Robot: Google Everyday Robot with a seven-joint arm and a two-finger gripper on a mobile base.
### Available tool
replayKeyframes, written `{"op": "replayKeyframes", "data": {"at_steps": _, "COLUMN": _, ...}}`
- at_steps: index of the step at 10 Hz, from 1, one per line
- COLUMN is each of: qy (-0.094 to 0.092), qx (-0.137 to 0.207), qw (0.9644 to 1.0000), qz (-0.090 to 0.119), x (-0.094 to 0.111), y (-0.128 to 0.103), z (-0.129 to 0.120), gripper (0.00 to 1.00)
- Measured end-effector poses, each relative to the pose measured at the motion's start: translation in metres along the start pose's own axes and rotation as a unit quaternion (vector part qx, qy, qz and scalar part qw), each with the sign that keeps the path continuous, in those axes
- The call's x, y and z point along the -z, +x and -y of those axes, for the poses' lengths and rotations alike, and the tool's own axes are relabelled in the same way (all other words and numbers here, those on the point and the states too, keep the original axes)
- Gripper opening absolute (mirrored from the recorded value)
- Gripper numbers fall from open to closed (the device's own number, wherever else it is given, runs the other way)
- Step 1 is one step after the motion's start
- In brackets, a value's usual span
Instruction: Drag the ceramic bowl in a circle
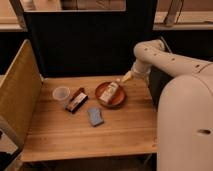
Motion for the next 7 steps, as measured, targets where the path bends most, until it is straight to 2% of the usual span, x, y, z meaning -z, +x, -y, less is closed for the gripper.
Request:
{"op": "replayKeyframes", "data": {"at_steps": 5, "qy": 0.004, "qx": 0.003, "qw": 1.0, "qz": 0.005, "x": 0.0, "y": -0.003, "z": 0.0, "gripper": 0.8}}
{"op": "replayKeyframes", "data": {"at_steps": 7, "qy": 0.032, "qx": 0.023, "qw": 0.9982, "qz": 0.045, "x": 0.004, "y": -0.022, "z": 0.004, "gripper": 0.8}}
